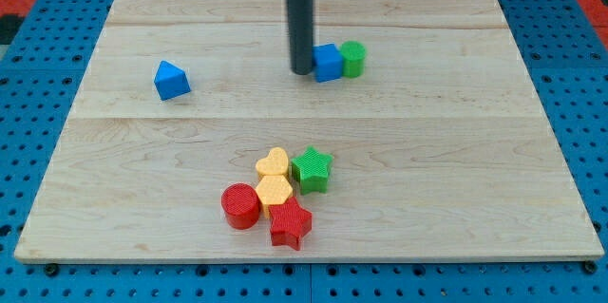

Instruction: Move the blue cube towards the bottom right of the board

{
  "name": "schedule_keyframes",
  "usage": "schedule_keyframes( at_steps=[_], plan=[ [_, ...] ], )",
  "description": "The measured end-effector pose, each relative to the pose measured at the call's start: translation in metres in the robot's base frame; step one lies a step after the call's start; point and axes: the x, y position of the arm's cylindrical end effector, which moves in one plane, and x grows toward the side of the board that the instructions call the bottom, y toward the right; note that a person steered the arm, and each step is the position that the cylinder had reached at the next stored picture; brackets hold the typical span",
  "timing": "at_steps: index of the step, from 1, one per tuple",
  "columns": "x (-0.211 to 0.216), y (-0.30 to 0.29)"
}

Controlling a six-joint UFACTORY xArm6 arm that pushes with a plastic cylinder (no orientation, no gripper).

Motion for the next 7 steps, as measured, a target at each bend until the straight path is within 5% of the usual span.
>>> schedule_keyframes(
  at_steps=[2,4,5,6,7],
  plan=[
    [-0.053,0.007],
    [0.023,0.098],
    [0.016,0.092],
    [-0.051,0.086],
    [-0.047,0.035]
  ],
)
